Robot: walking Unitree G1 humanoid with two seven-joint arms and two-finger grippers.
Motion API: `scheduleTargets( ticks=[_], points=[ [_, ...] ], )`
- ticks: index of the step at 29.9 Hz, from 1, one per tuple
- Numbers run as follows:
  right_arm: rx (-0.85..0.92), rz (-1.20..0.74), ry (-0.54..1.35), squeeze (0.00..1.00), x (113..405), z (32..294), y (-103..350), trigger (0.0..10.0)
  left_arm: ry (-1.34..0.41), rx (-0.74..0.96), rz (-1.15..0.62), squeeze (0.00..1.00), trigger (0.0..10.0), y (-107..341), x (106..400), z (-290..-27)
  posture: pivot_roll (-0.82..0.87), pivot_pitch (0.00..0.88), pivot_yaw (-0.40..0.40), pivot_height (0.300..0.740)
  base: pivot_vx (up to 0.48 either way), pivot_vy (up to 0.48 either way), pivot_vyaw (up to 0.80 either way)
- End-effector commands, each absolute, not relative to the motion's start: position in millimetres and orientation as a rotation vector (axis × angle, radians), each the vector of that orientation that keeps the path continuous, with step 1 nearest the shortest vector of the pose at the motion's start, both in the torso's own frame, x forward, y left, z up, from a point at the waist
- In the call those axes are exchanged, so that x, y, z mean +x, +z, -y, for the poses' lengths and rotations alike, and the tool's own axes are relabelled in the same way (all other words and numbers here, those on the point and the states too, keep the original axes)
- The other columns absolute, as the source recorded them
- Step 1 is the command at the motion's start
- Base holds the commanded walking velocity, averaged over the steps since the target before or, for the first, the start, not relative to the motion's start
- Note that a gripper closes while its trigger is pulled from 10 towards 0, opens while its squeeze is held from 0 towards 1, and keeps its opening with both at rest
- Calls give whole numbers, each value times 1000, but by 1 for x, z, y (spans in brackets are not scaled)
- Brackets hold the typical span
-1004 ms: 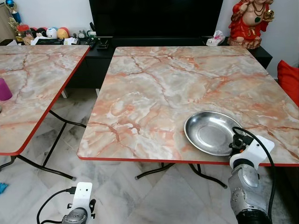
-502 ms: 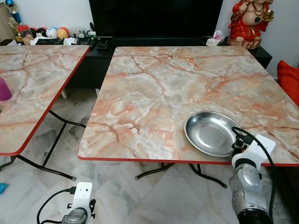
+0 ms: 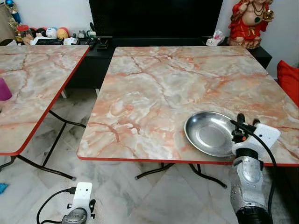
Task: Setting the table
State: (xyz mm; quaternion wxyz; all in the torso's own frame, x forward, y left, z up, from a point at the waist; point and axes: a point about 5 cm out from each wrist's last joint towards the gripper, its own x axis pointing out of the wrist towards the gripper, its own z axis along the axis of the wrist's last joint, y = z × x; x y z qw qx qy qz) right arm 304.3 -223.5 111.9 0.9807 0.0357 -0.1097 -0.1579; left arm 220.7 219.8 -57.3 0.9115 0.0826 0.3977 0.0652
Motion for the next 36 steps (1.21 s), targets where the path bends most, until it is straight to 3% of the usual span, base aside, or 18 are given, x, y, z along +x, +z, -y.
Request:
scheduleTargets(
  ticks=[1, 18, 36],
  points=[
    [68, 247, -291, 0, 302, 221, 115, 10000, 147, 166, -837, 0, 10000, -60, 214, -225, -1, 0, -1, 740, 0, 0, 0],
    [75, 231, -264, 0, 300, 217, 110, 10000, 149, 113, -840, 0, 10000, -61, 214, -222, -2, 0, -3, 740, 0, 0, 0],
    [67, 232, -206, 0, 303, 206, 110, 10000, 153, 108, -850, 0, 10000, -64, 208, -222, 14, 0, -4, 740, 0, 473, 0]
  ],
)
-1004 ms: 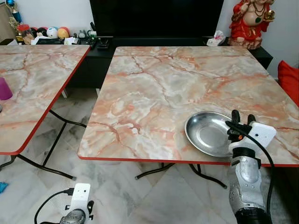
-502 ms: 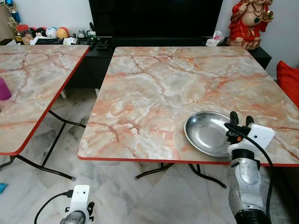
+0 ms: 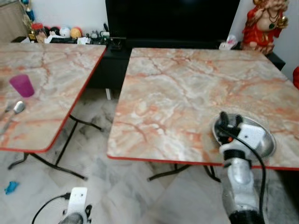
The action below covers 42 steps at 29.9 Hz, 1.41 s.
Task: Setting the table
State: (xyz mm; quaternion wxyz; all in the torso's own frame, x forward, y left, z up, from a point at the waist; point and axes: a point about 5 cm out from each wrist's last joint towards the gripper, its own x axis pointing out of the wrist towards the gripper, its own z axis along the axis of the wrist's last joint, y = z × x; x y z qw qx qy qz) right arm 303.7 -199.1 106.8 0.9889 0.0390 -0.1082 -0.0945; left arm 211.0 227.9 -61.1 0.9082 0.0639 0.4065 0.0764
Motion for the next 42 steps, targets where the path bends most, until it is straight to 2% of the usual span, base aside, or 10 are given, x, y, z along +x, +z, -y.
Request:
scheduleTargets(
  ticks=[1, 29, 35, 42],
  points=[
    [67, 232, -206, 0, 303, 206, 110, 10000, 153, 108, -850, 0, 10000, -64, 208, -222, 14, 0, -4, 740, 0, 480, 0],
    [35, 247, -171, 0, 306, 199, 114, 10000, 140, 111, -850, 0, 10000, -64, 209, -220, 2, 0, 6, 740, 0, 451, 0],
    [31, 247, -176, 0, 305, 201, 114, 10000, 145, 107, -847, 0, 10000, -64, 210, -220, 4, 0, 3, 740, 0, 480, 461],
    [44, 243, -188, 0, 305, 202, 113, 10000, 148, 102, -848, 0, 10000, -64, 210, -219, 3, 0, 0, 740, 0, 480, 0]
  ],
)
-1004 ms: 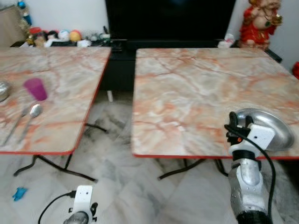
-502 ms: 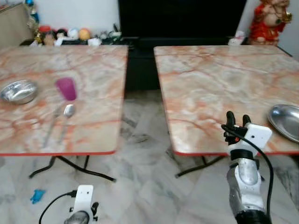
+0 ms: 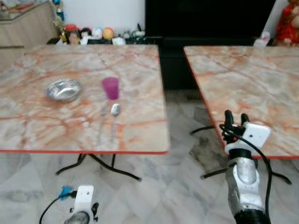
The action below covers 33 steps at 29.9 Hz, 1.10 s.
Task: Setting the table
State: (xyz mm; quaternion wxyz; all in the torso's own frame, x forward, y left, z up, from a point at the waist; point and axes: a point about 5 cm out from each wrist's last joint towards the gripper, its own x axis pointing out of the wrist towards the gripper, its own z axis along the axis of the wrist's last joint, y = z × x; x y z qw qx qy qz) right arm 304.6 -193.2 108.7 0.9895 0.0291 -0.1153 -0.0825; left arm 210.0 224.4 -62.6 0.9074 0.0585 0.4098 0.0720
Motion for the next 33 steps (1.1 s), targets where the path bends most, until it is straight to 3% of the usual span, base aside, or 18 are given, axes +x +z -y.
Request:
scheduleTargets(
  ticks=[1, 33],
  points=[
    [44, 243, -188, 0, 305, 202, 113, 10000, 148, 102, -848, 0, 10000, -64, 210, -219, 3, 0, 0, 740, 0, 480, 0],
    [48, 236, -179, 0, 306, 198, 113, 10000, 158, 94, -846, 0, 10000, -63, 211, -219, 11, 0, 0, 740, 0, 480, 0]
  ],
)
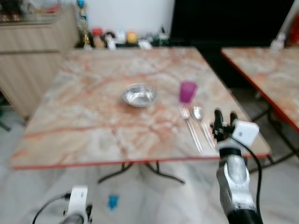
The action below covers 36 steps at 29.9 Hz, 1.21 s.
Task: Setting the table
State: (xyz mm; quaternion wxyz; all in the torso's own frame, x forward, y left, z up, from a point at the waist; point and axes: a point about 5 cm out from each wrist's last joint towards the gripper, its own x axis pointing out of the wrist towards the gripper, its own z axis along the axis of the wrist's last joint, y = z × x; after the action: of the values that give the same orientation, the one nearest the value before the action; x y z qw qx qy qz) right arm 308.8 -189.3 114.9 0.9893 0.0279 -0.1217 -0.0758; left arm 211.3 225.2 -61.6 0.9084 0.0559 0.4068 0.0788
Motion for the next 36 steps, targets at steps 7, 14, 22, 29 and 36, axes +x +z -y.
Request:
scheduleTargets(
  ticks=[7, 14, 22, 29, 36],
  points=[
    [53, 233, -173, 0, 306, 196, 112, 10000, 160, 94, -846, 0, 10000, -64, 211, -219, 15, 0, -2, 740, 0, 480, 0],
    [55, 233, -175, 0, 307, 197, 113, 10000, 156, 101, -841, 0, 10000, -63, 211, -218, 15, 0, -4, 740, 0, 246, 0],
    [59, 231, -172, 0, 307, 197, 112, 10000, 160, 93, -826, 0, 10000, -62, 212, -218, 18, 0, -7, 740, 0, 0, 0],
    [45, 232, -165, 0, 308, 196, 113, 10000, 158, 90, -825, 0, 10000, -62, 213, -218, 18, 0, -9, 740, 0, 0, 0],
    [45, 236, -160, 0, 309, 194, 114, 10000, 159, 90, -826, 0, 10000, -62, 213, -217, 19, 0, -8, 740, 0, 0, 278]
  ],
)
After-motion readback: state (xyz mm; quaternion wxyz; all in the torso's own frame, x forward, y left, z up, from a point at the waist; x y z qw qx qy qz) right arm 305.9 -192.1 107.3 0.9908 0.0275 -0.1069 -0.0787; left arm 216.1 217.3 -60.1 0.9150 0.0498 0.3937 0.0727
